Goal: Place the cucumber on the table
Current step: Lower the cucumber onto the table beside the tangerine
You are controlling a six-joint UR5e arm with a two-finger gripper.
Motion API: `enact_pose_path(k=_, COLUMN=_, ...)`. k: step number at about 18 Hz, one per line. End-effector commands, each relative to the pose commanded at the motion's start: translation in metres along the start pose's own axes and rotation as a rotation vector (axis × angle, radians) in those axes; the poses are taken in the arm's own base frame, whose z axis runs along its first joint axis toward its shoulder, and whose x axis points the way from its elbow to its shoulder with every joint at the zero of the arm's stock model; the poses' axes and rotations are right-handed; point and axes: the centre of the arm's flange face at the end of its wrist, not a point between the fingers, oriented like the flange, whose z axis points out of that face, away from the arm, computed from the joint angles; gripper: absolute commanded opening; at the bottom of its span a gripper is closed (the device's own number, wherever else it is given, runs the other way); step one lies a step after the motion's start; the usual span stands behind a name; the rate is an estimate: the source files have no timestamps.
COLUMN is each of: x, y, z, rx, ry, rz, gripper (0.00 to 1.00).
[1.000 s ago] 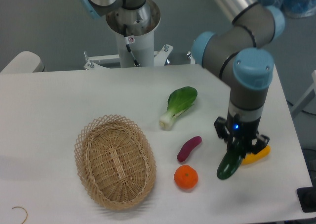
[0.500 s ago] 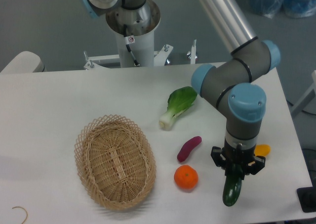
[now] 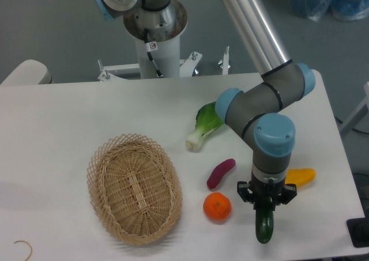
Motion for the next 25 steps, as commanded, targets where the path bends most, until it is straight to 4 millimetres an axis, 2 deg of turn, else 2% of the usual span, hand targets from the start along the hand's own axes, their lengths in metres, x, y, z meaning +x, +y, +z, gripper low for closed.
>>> enact_pose_path(k=5, x=0.003, y=0.003, z=0.004, rx=-0.014, ry=-0.003, rz=0.000, gripper=0.32)
enact_pose_path(k=10, x=0.020, y=0.004, z=0.012, rx=-0.030, ry=0.013, rz=0.013, gripper=0.33)
enact_pose_path(k=20, x=0.026, y=0.005, z=0.015, rx=-0.034, ry=0.017, rz=0.021, gripper=0.34)
enact_pose_path(k=21, x=0.026, y=0.005, z=0.015, rx=-0.034, ry=0.017, rz=0.023, gripper=0.41)
enact_pose_path(k=22, x=0.026, y=0.005, z=0.015, rx=-0.033, ry=0.016, rz=0.026, gripper=0.57)
enact_pose_path(k=23, x=0.024, y=0.003, z=0.012, rx=-0.028, ry=0.013, rz=0.033, gripper=0.85)
enact_pose_path(k=24, x=0.023, y=0.002, z=0.011, rx=-0.024, ry=0.010, rz=0.051, gripper=1.00)
enact_pose_path(k=25, x=0.023, y=0.002, z=0.010, rx=-0.023, ry=0.009, rz=0.056, gripper=1.00)
